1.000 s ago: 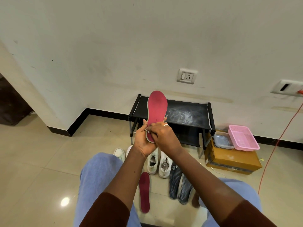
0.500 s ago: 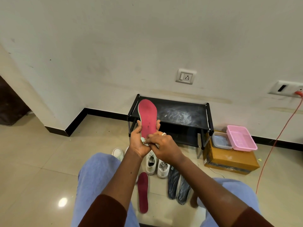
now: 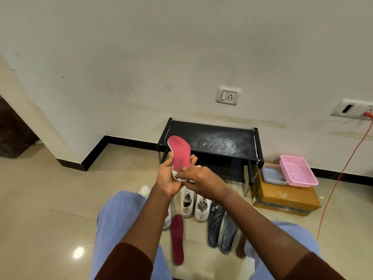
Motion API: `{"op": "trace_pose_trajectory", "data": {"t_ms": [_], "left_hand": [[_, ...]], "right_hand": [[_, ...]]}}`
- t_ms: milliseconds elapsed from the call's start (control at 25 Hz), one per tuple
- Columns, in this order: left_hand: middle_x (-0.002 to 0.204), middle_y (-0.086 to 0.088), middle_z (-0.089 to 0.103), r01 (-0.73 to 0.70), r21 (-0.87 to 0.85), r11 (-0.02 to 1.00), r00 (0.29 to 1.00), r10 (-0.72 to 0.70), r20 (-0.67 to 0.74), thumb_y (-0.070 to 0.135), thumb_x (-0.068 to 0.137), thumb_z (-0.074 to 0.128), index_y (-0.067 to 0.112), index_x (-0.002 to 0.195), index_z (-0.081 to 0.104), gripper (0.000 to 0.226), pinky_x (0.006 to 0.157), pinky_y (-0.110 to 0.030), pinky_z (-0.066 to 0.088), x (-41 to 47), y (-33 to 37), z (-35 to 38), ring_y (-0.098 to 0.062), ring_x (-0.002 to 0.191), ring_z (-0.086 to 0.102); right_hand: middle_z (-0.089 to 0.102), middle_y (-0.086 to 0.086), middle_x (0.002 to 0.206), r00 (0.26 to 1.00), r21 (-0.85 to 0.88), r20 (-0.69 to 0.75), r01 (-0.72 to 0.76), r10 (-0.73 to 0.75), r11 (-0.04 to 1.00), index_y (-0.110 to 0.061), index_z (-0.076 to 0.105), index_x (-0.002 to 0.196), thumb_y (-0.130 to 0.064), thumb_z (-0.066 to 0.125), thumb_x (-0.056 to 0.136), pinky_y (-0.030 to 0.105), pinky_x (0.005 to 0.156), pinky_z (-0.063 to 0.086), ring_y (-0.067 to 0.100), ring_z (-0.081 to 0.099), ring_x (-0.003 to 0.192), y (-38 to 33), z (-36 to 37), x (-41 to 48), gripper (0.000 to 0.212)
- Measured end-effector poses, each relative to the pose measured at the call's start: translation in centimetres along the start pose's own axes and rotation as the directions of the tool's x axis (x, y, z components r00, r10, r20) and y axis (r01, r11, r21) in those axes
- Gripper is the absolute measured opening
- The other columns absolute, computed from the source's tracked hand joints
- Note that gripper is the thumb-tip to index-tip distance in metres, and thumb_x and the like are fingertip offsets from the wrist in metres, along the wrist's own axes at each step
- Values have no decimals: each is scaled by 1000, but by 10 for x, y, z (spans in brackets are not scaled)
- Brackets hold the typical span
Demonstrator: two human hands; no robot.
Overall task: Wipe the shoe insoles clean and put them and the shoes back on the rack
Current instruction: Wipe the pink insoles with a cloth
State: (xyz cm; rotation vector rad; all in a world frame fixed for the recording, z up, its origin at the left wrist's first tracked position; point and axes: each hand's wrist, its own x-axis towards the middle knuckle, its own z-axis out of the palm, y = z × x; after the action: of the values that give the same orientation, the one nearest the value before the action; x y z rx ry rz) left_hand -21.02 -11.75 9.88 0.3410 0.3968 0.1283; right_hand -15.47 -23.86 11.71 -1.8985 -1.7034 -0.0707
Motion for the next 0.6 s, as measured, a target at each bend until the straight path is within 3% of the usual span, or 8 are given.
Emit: {"op": "trace_pose_trajectory", "data": {"t_ms": [200, 320, 440, 600], "left_hand": [[117, -21, 55, 31, -21, 999, 999, -30, 33, 51, 97, 29, -5, 126, 48, 66, 82, -40, 56, -1, 1, 5, -30, 105, 59], [116, -20, 56, 65, 30, 997, 998, -65, 7, 48, 98, 29, -4, 129, 45, 62, 94, -36, 45, -3, 3, 8, -29, 106, 57], [117, -20, 55, 49, -8, 999, 999, -49, 13, 43, 98, 34, -6, 130, 44, 59, 99, -44, 38, -3, 3, 8, -31, 114, 54], [118, -22, 57, 41, -28, 999, 999, -41, -14, 47, 92, 44, -5, 124, 48, 61, 93, -47, 49, 2, 2, 1, -31, 111, 55]], "right_hand": [[72, 8, 95, 1000, 50, -5, -10, 10, 999, -6, 70, 102, -2, 67, 75, 36, 78, 55, 23, 68, 88, 2, -9, 3, 27], [72, 9, 100, 998, 5, -59, -4, 4, 1000, -5, 70, 102, -5, 67, 75, 35, 82, 55, 23, 68, 93, 8, -15, 3, 27], [73, 7, 92, 989, -138, -105, 90, -105, 986, -5, 71, 97, -6, 66, 72, 33, 75, 57, 21, 70, 81, 8, -8, 1, 26], [74, 5, 85, 981, -39, -179, 74, -80, 997, -6, 73, 92, -2, 71, 66, 28, 66, 54, 17, 69, 74, -5, -9, 6, 26]]}}
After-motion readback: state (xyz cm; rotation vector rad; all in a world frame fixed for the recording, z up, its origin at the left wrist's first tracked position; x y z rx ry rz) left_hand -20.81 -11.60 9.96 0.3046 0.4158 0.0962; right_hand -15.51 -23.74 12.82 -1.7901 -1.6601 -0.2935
